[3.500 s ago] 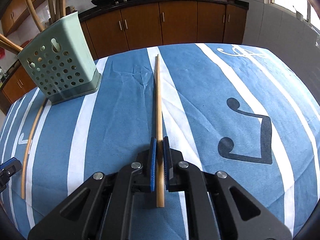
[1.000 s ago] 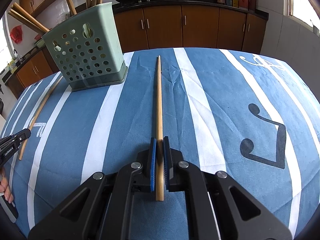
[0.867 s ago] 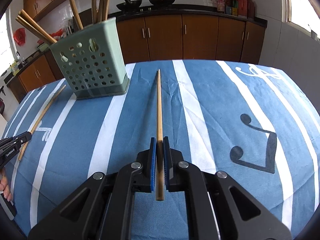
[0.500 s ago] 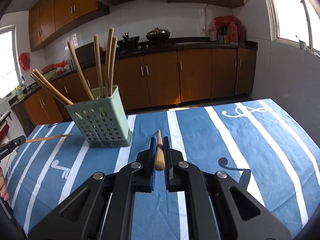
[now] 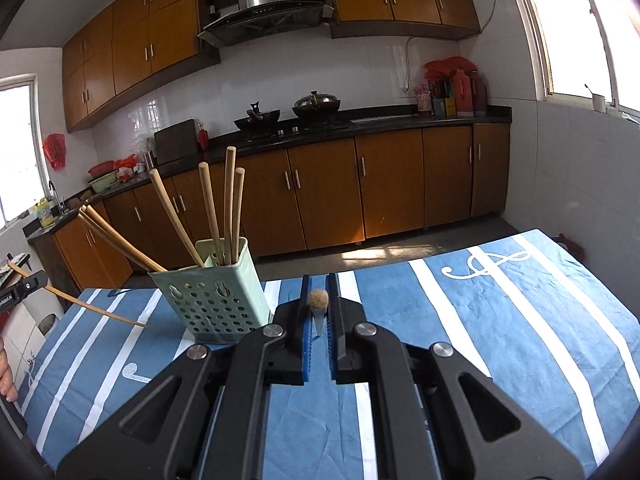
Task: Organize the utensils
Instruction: 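Lift both held chopsticks upright and carry them above the green holder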
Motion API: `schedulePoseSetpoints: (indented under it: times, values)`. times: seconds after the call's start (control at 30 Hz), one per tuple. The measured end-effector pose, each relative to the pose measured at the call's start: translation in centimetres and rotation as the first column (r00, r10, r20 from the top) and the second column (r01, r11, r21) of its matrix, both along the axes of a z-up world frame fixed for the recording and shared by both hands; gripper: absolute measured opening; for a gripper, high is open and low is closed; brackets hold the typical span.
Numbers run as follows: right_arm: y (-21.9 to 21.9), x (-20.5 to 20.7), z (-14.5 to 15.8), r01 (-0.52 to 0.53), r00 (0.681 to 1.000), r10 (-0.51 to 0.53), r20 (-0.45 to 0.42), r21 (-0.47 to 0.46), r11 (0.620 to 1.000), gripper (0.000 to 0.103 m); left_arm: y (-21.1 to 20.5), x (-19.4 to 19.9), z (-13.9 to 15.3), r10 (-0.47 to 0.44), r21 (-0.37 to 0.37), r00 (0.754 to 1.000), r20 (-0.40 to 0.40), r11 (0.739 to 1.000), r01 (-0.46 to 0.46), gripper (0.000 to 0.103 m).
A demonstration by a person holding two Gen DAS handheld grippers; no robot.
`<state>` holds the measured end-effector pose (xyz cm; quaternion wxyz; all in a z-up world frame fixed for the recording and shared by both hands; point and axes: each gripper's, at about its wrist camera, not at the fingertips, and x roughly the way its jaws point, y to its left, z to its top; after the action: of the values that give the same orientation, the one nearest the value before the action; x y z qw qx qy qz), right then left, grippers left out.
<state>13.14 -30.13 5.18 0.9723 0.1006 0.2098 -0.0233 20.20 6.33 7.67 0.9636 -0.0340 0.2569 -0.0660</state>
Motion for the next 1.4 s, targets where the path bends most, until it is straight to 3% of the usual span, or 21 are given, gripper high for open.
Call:
schedulePoseSetpoints:
  times: [0.27, 0.5, 0.8, 1.0, 1.23, 1.4]
  values:
    - [0.0, 0.4, 2.2, -0.029, 0.999, 0.028, 0.015, 0.03, 0.999, 0.007, -0.8, -0.4, 1.8, -0.049, -0.024, 0.999, -0.01, 0.999, 0.048, 0.007]
    - [0.5, -0.1, 5.3, -0.085, 0.996, 0.083, 0.031, 0.052, 0.995, 0.007, -3.2, -1.5, 4.5, -0.152, -0.016, 0.988, -0.042, 0.988, 0.151, 0.007]
    - [1.1, -2.0, 11.7, -0.201, 0.968, 0.183, 0.173, 0.096, 0.975, 0.007, -7.0, -3.0, 11.1, -0.227, 0.029, 0.974, 0.022, 0.974, 0.227, 0.007]
    - [1.9, -1.9, 15.1, -0.181, 0.952, 0.16, 0.261, 0.057, 0.982, 0.007, -9.5, -1.5, 14.7, -0.22, 0.046, 0.974, 0.055, 0.975, 0.217, 0.007]
    - [2.9, 0.4, 16.7, -0.114, 0.944, 0.109, 0.312, 0.0, 0.993, 0.007, -11.2, 2.1, 14.8, -0.197, 0.058, 0.98, 0.014, 0.979, 0.196, 0.007]
    - [3.5, 3.0, 15.5, -0.114, 0.951, 0.116, 0.285, -0.027, 0.993, 0.007, -11.9, 4.1, 13.5, -0.21, 0.084, 0.977, -0.037, 0.973, 0.213, 0.007]
